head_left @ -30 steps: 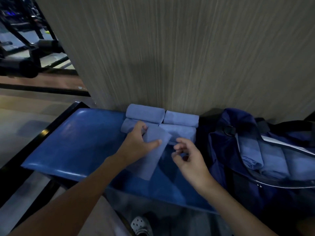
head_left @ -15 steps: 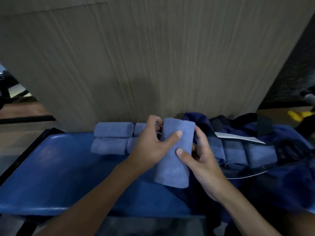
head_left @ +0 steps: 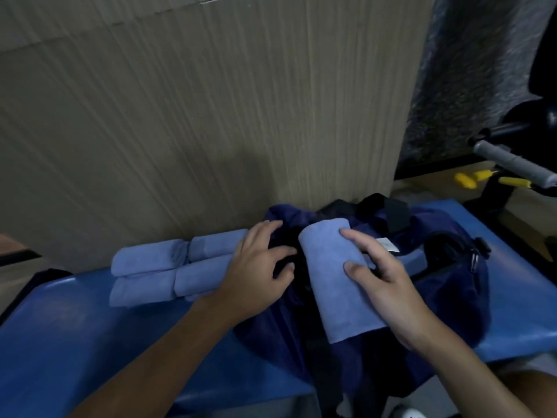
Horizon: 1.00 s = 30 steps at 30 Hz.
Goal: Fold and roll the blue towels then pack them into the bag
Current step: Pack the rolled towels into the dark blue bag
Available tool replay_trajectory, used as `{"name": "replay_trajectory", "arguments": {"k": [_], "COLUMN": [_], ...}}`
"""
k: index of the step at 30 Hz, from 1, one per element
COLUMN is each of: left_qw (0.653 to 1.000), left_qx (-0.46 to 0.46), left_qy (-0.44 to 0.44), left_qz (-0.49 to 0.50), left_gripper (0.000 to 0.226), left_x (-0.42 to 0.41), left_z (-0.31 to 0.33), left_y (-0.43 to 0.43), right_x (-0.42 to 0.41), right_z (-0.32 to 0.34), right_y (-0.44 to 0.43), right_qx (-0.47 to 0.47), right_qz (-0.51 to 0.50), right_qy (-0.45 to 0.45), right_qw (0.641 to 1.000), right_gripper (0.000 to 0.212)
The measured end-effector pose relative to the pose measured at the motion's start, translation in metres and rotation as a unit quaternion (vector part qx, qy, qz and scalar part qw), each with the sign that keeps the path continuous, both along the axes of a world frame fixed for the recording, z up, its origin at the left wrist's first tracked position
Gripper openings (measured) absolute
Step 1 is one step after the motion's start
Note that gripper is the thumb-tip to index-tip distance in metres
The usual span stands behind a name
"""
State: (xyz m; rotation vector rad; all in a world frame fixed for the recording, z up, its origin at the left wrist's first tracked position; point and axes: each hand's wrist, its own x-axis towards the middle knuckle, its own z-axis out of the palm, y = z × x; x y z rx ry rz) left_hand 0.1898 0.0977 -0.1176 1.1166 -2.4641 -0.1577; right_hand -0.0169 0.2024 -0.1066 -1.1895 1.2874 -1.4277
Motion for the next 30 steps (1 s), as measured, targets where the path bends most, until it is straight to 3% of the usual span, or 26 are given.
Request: {"name": "replay_trajectory", "arguments": {"k": [7, 12, 15, 18, 25, 30], "left_qw": [0.992, 0.986, 0.989, 0.994, 0.996, 0.998], "left_qx": [-0.039, -0.007, 0.042, 0.044, 0.024, 0.038], "left_qy": [-0.117, -0.151, -0.121, -0.069, -0.071, -0.022], "left_qz": [0.021, 0.068, 0.068, 0.071, 0.050, 0.041], "left_gripper": [0.055, 0.087, 0.096, 0.092, 0.093, 0.092], "left_x": [-0.019, -0.019, -0.018, -0.018, -0.018, -0.013], "left_z": [0.003, 0.007, 0.005, 0.005, 0.018, 0.018], "left_y": [-0.008, -0.014, -0.016, -0.012, 0.002, -0.002], "right_x": [-0.029, -0.031, -0.032, -0.030, -0.003, 0.018], "right_z": [0.005, -0.002, -0.006, -0.008, -0.010, -0.004], "right_y": [0.015, 0.017, 0.017, 0.014, -0.037, -0.074], "right_qx": [0.043, 0.086, 0.092, 0.121, 0.133, 0.132], "right_qz": [0.021, 0.075, 0.133, 0.169, 0.007, 0.008], "right_qy": [-0.068, -0.025, 0.025, 0.033, -0.087, -0.106], "right_qw": [0.997, 0.993, 0.986, 0.978, 0.987, 0.986], "right_gripper": [0.040, 0.048, 0.051, 0.046, 0.045, 0.048]}}
